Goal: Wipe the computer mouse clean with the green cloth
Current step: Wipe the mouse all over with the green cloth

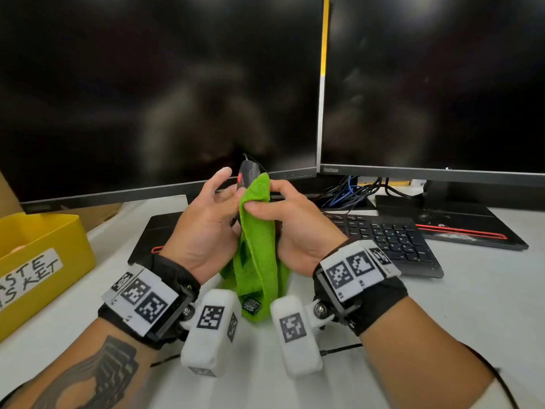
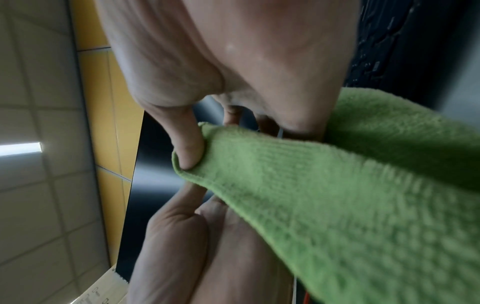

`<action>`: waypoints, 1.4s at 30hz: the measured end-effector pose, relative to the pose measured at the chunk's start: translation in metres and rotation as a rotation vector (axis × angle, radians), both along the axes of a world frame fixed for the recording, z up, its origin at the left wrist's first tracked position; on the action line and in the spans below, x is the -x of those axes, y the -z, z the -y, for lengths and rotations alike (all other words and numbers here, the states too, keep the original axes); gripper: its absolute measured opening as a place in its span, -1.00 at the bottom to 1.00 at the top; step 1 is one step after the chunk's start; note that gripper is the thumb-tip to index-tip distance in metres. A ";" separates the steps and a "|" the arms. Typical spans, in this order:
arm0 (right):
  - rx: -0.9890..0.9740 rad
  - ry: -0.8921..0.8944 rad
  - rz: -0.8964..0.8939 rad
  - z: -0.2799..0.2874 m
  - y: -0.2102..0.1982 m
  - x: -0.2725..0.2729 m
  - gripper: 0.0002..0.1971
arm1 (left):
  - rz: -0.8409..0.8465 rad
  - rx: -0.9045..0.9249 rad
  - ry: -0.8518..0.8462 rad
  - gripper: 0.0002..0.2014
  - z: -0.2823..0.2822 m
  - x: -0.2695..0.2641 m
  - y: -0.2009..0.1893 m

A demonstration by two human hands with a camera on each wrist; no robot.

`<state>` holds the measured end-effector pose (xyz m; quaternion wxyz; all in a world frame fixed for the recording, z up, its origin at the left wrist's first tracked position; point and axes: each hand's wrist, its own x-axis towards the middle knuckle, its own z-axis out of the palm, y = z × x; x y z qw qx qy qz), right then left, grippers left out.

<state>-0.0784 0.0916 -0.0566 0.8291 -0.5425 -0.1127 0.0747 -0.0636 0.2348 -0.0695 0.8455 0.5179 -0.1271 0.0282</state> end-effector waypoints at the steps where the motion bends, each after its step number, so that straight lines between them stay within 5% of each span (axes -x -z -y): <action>1: -0.006 0.007 0.007 -0.001 0.000 0.000 -0.54 | 0.010 -0.016 -0.004 -0.40 0.002 0.000 0.000; 5: -0.087 0.036 -0.008 0.003 -0.001 -0.003 -0.65 | 0.048 -0.068 0.032 -0.28 0.004 0.000 0.002; 8: -0.135 0.013 -0.038 0.004 -0.003 -0.004 -0.87 | 0.073 -0.134 0.032 -0.45 0.005 0.000 0.004; 13: -0.226 -0.023 -0.102 0.010 0.002 -0.014 -0.66 | 0.147 -0.310 -0.015 -0.38 0.001 0.000 0.008; 21: -0.372 -0.034 -0.052 0.024 0.001 -0.022 -0.77 | 0.133 -0.408 -0.168 -0.63 -0.005 -0.005 0.005; 27: -0.398 -0.085 -0.009 0.032 -0.006 -0.019 -0.77 | -0.018 -0.628 0.012 -0.62 -0.006 0.000 0.004; 32: -0.299 -0.045 -0.014 0.033 -0.006 -0.017 -0.82 | 0.007 -0.718 0.092 -0.48 -0.006 0.005 0.004; 36: -0.279 0.069 0.010 0.032 -0.006 -0.018 -0.62 | 0.025 -0.748 0.082 -0.35 -0.014 0.000 0.005; 42: -0.147 0.299 0.050 0.033 -0.005 -0.031 -0.87 | 0.035 -0.849 0.000 -0.16 -0.020 -0.001 0.002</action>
